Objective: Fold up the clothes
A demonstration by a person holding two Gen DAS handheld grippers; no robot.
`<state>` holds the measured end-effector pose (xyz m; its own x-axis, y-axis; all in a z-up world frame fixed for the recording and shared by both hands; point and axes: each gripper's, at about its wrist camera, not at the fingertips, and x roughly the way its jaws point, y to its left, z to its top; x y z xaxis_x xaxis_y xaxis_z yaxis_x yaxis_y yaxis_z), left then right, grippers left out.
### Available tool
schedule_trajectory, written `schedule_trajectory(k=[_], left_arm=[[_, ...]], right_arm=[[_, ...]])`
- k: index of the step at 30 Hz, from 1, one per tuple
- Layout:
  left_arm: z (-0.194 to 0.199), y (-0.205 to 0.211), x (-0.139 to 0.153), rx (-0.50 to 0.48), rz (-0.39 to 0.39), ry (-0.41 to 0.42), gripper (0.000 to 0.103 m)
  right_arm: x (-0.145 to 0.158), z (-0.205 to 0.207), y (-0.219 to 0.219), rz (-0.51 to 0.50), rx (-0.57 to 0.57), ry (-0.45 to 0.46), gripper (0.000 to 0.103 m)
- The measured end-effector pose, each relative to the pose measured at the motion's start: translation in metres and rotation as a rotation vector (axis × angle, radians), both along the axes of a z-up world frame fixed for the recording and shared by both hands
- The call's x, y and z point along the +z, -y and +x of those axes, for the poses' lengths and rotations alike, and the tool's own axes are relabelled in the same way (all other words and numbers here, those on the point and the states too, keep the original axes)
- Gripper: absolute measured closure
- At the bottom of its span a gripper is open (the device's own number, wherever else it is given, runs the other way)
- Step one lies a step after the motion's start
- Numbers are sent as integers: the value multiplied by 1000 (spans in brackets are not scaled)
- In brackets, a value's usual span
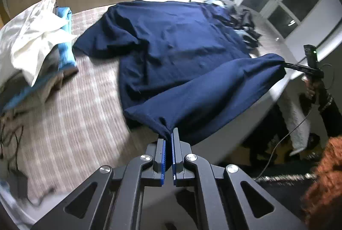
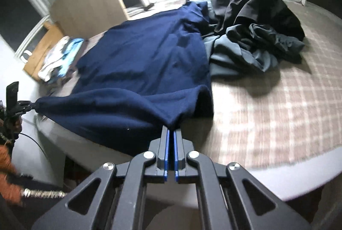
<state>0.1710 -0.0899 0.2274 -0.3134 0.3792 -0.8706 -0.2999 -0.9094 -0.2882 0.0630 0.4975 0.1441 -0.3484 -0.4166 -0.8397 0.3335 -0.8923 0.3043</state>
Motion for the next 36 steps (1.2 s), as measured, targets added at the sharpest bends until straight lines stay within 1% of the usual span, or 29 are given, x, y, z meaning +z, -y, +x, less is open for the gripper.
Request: schedule_trajectory(k=[1, 2, 3, 5, 8, 11, 12, 14, 15, 17, 18, 19, 20, 22, 23, 24, 26, 28, 29, 30, 31, 32, 33, 35, 36], left_arm=[[11, 1, -3, 9, 15, 15, 99], [21, 1, -12, 12, 39, 46, 99], [30, 1, -23, 13, 46, 79, 99], [40, -1, -50, 28, 43, 140, 99], [44, -6, -83, 62, 48, 188, 99], [46, -14, -99, 77, 2, 188, 99], [45, -14, -101, 91, 1, 192, 99], [47, -14, -105, 121, 10, 195, 99], [49, -14, -107, 128, 11, 203, 97], [54, -17, -113, 137, -21, 214, 94], [56, -17, -116, 145, -39, 221, 88], [56, -17, -117, 159, -51, 223, 85], [57, -17, -119, 173, -62, 225, 79], [55, -17, -121, 192, -70, 216, 75], [54, -17, -122, 200, -76, 211, 71], [52, -17, -124, 202, -81, 212, 68], [49, -19, -126, 198, -78, 199, 65], [47, -21, -126, 195, -75, 187, 65], [46, -23, -125, 193, -73, 186, 68], [46, -25, -124, 189, -71, 187, 75], [46, -27, -125, 181, -69, 192, 83], [47, -29, -126, 173, -68, 197, 96], [47, -31, -127, 165, -66, 202, 99], [48, -34, -128, 151, -57, 211, 99], [48, -35, -128, 145, -56, 213, 100]], right_arm=[[1, 9, -2, 8, -6, 13, 100], [-2, 17, -5, 19, -11, 28, 100], [-10, 23, -6, 33, -18, 49, 100], [-31, 29, -9, 52, -33, 104, 100], [-68, 30, -7, 69, -44, 174, 100], [-90, 25, -1, 103, -17, 182, 99], [-96, 23, -1, 107, -13, 182, 99], [-102, 22, -2, 101, -14, 186, 99], [-104, 22, -2, 102, -10, 187, 99], [-106, 26, -2, 110, 10, 184, 98], [-107, 28, -2, 117, 19, 182, 95], [-106, 30, -2, 127, 26, 178, 90], [-104, 32, -1, 131, 31, 170, 87], [-101, 34, -2, 134, 33, 145, 68], [-100, 34, -2, 145, 29, 125, 64], [-98, 35, -2, 148, 27, 111, 63], [-95, 35, -2, 142, 26, 90, 62], [-94, 37, -3, 145, 20, 77, 62], [-94, 37, -3, 153, 19, 71, 62], [-94, 38, -2, 166, 21, 63, 61], [-96, 38, -2, 177, 24, 58, 60], [-98, 38, -1, 184, 28, 55, 60], [-101, 38, 1, 189, 30, 56, 60], [-109, 37, 3, 197, 32, 66, 60], [-111, 39, 5, 200, 36, 58, 59]])
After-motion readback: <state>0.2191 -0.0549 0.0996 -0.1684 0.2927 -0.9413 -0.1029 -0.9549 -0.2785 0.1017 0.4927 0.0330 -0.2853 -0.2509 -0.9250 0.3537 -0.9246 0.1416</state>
